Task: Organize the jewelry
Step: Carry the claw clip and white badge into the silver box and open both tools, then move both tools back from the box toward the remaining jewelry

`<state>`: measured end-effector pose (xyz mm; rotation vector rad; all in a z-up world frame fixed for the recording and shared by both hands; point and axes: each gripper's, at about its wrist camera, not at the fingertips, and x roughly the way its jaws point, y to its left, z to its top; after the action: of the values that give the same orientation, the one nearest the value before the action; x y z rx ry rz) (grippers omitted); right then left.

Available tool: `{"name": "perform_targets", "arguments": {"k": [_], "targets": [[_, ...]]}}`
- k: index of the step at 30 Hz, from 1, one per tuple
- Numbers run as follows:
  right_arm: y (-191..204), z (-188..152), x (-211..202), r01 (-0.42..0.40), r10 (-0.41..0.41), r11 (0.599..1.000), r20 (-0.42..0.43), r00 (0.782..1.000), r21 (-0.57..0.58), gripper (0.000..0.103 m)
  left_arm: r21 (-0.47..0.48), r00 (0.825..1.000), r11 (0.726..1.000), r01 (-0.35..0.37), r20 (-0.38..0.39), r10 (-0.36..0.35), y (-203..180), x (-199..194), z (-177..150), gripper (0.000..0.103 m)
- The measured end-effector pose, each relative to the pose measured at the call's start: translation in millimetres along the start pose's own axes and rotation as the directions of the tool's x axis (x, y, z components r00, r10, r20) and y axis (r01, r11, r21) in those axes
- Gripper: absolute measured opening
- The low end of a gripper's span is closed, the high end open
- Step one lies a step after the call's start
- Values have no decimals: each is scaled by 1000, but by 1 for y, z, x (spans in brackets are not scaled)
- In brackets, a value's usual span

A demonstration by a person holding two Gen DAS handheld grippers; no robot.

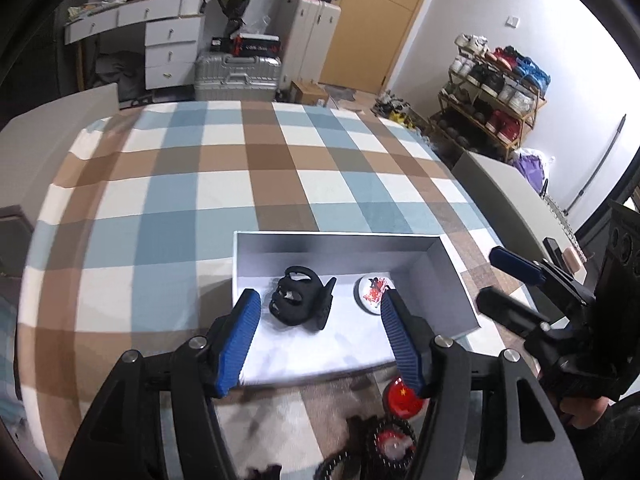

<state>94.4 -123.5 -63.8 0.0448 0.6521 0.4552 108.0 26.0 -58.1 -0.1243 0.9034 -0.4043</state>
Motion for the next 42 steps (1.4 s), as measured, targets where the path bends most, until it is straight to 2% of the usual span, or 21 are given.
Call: {"name": "perform_targets", "arguments": {"k": [7,12,15,18,20,21,27,31,36,42], "targets": [[16,0,-31,-19,19,1000,90,996,-7,84,2,996,998,-60,63,60,-2,-22,-9,58],[30,-3,-44,-40,44,999,126,991,-32,96,-2,992,997,-77,103,77,-2,-36,-18,58],[37,-8,-48,-60,64,998,130,989,-36,96,-12,988,996,-93,123,93,0,-41,-24,58],[41,-15,-49,-77,80,997,116,990,-28,98,-35,984,993,-113,135,116,3,-45,-32,59],[42,-20,-49,-83,85,996,106,991,-19,98,-67,981,991,-118,145,126,6,-48,-40,74],[43,-24,-48,-89,90,996,98,991,-14,98,-90,980,989,-114,154,127,9,-48,-44,76],[48,-43,-44,-112,112,994,58,992,-5,98,-143,976,981,-132,157,155,16,-46,-66,77],[51,-56,-37,-130,130,992,23,991,1,98,-141,970,978,-150,171,174,18,-50,-79,86],[52,-73,-13,-187,192,980,-75,979,67,98,-127,962,974,-189,175,210,21,-55,-89,86],[49,-83,14,-230,261,956,-164,951,182,97,-137,959,968,-211,160,232,29,-55,-98,87]]}}
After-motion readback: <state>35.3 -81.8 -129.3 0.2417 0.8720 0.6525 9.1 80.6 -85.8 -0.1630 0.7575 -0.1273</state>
